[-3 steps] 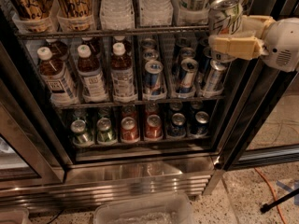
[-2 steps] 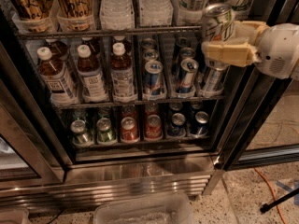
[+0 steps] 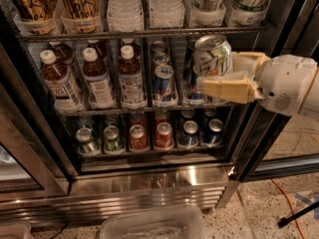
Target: Pick 7up can from top shelf of fridge
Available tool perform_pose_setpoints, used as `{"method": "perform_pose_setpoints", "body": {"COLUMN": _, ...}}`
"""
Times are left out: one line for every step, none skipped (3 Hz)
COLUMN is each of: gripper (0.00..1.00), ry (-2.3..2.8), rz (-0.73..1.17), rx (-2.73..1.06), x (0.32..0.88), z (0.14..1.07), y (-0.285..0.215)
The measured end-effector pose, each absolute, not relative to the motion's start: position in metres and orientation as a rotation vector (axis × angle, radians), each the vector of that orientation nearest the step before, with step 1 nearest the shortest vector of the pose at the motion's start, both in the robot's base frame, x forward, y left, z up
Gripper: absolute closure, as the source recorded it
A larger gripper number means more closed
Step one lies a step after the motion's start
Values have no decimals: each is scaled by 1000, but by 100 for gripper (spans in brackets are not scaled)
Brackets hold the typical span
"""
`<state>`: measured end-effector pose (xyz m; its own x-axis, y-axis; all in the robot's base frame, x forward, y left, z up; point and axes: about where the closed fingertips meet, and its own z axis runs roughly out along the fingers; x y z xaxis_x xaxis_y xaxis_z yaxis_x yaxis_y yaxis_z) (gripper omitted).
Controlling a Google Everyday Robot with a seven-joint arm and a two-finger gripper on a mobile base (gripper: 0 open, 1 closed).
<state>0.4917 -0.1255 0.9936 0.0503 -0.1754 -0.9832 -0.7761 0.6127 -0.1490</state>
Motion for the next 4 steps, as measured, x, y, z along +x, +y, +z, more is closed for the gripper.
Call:
{"method": "perform_pose_setpoints", "body": {"gripper": 100, "ry": 1521, "rz": 658, "rx": -884, "x": 471, "z": 973, "y": -123}}
{"method": "perform_pose_setpoints", "body": {"gripper": 100, "ry": 1530, "rz": 784, "rx": -976, "x": 458, "z": 958, "y": -124}}
{"method": "perform_pose_setpoints", "body": {"gripper": 100, "ry": 1512, "rz": 850, "rx": -1050, "x": 438, "z": 956, "y": -114}}
{"method": "perform_pose_setpoints", "body": {"gripper": 100, "ry": 1512, "rz": 850, "rx": -1050, "x": 438, "z": 956, "y": -114}}
